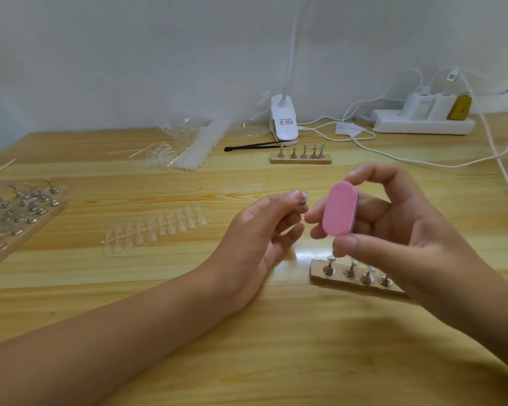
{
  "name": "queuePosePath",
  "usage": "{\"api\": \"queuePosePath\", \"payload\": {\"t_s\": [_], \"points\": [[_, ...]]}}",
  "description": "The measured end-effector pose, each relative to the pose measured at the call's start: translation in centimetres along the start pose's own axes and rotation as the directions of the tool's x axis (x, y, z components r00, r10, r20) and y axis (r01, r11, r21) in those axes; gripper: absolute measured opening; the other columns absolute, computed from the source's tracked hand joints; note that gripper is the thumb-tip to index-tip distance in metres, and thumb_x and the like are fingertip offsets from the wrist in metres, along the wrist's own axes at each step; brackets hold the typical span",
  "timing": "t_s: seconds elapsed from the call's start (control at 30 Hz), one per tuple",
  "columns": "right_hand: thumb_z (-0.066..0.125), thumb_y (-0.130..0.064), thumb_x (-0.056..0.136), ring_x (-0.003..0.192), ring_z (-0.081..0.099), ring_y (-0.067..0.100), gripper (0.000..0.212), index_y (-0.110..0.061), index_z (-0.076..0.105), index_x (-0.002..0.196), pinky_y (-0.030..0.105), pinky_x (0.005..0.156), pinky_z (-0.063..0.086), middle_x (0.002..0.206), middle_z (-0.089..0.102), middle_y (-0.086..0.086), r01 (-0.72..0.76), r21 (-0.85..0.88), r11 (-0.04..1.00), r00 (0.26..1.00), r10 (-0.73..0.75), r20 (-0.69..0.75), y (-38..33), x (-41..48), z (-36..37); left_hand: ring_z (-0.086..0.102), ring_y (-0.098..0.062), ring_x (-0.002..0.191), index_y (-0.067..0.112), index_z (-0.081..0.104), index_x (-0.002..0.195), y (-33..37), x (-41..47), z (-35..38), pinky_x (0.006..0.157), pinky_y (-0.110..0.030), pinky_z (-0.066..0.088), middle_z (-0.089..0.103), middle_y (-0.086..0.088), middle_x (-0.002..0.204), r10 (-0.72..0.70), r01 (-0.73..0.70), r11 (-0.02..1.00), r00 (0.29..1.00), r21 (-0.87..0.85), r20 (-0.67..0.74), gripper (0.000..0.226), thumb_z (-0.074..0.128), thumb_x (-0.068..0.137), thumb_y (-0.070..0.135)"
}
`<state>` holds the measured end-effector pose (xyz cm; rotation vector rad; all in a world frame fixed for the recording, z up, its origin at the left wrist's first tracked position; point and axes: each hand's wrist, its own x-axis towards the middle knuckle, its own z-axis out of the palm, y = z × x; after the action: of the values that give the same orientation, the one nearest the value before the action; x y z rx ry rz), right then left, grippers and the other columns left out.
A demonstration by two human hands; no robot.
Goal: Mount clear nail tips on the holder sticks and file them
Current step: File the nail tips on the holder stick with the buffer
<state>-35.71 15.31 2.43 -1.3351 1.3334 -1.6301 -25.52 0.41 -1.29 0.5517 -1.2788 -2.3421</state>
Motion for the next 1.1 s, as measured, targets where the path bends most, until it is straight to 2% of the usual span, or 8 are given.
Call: {"api": "queuePosePath", "payload": {"t_s": [0.1,0.23,0.33,0.4,0.5,0.7,0.83,1.1], "points": [[0.068,-0.004,0.068,0.083,0.072,0.017,0.051,-0.021,0.050,0.113,0.019,0.074,0.055,0.096,0.074,0.012,-0.069,0.177,0.982,0.990,0.090,-0.111,0.0,0.4,-0.7,0.060,-0.010,0.093,0.001,0.067,0.120,-0.1,0.1,-0.2,0.084,-0.022,0.054,0.067,-0.004,0.100,0.010,-0.010,1.000,1.000,-0.010,0.024,0.051,0.076,0.078,0.027],[0.068,-0.001,0.072,0.084,0.074,0.025,0.040,-0.016,0.057,0.108,0.021,0.072,0.057,0.094,0.074,0.014,-0.096,0.308,0.947,0.961,0.168,-0.219,0.1,1.0,-1.5,0.063,-0.006,0.087,0.011,0.075,0.104,-0.3,0.2,-0.3,0.080,-0.018,0.053,0.071,0.001,0.093,0.024,-0.025,1.000,0.998,0.017,0.053,0.034,0.075,0.073,0.026],[0.067,-0.016,0.075,0.089,0.073,0.032,0.030,-0.017,0.059,0.104,0.025,0.072,0.058,0.093,0.074,0.015,-0.125,0.173,0.977,0.946,0.170,-0.276,0.1,0.9,-1.8,0.062,-0.006,0.088,0.014,0.078,0.099,-0.2,0.2,-0.3,0.080,-0.018,0.053,0.071,0.001,0.094,0.028,-0.030,0.999,0.997,0.026,0.071,0.029,0.077,0.073,0.029],[0.070,-0.028,0.070,0.092,0.073,0.027,0.040,-0.019,0.061,0.108,0.025,0.076,0.058,0.092,0.074,0.013,-0.146,-0.017,0.989,0.949,0.136,-0.284,0.1,0.8,-1.7,0.063,-0.006,0.087,0.015,0.078,0.099,-0.2,0.2,-0.3,0.080,-0.018,0.053,0.072,0.001,0.094,0.030,-0.032,0.999,0.997,0.030,0.073,0.029,0.076,0.074,0.029],[0.070,-0.026,0.068,0.090,0.072,0.018,0.040,-0.016,0.066,0.106,0.019,0.080,0.056,0.094,0.074,0.009,-0.171,-0.158,0.973,0.961,0.129,-0.246,0.0,0.7,-1.2,0.065,-0.006,0.088,0.017,0.078,0.098,-0.3,0.1,-0.3,0.081,-0.018,0.053,0.072,0.001,0.095,0.036,-0.040,0.998,0.996,0.047,0.087,0.027,0.076,0.074,0.029],[0.071,-0.024,0.068,0.083,0.069,0.013,0.034,-0.014,0.066,0.100,0.019,0.076,0.055,0.089,0.073,0.001,-0.177,-0.156,0.972,0.960,0.135,-0.245,0.1,0.7,-1.2,0.064,-0.004,0.083,0.015,0.077,0.100,-0.3,-0.2,0.0,0.079,-0.016,0.052,0.071,0.002,0.093,0.045,-0.058,0.991,0.993,0.119,0.112,0.031,0.075,0.072,0.029],[0.072,-0.017,0.068,0.083,0.073,0.016,0.037,-0.003,0.061,0.101,0.018,0.074,0.055,0.087,0.075,0.004,-0.193,-0.077,0.978,0.967,0.176,-0.185,0.3,0.7,-0.9,0.067,-0.007,0.086,0.009,0.075,0.106,-0.3,-0.5,0.2,0.080,-0.016,0.052,0.074,-0.001,0.094,0.068,-0.090,0.981,0.989,0.171,0.132,0.041,0.073,0.072,0.032],[0.075,-0.018,0.066,0.084,0.074,0.016,0.035,-0.004,0.060,0.095,0.018,0.073,0.056,0.089,0.076,0.006,-0.177,-0.049,0.983,0.963,0.162,-0.214,0.3,0.6,-0.7,0.066,-0.008,0.086,0.010,0.078,0.100,-0.2,-0.5,0.3,0.077,-0.015,0.052,0.074,-0.003,0.095,0.068,-0.088,0.982,0.990,0.164,0.127,0.038,0.074,0.070,0.034]]}}
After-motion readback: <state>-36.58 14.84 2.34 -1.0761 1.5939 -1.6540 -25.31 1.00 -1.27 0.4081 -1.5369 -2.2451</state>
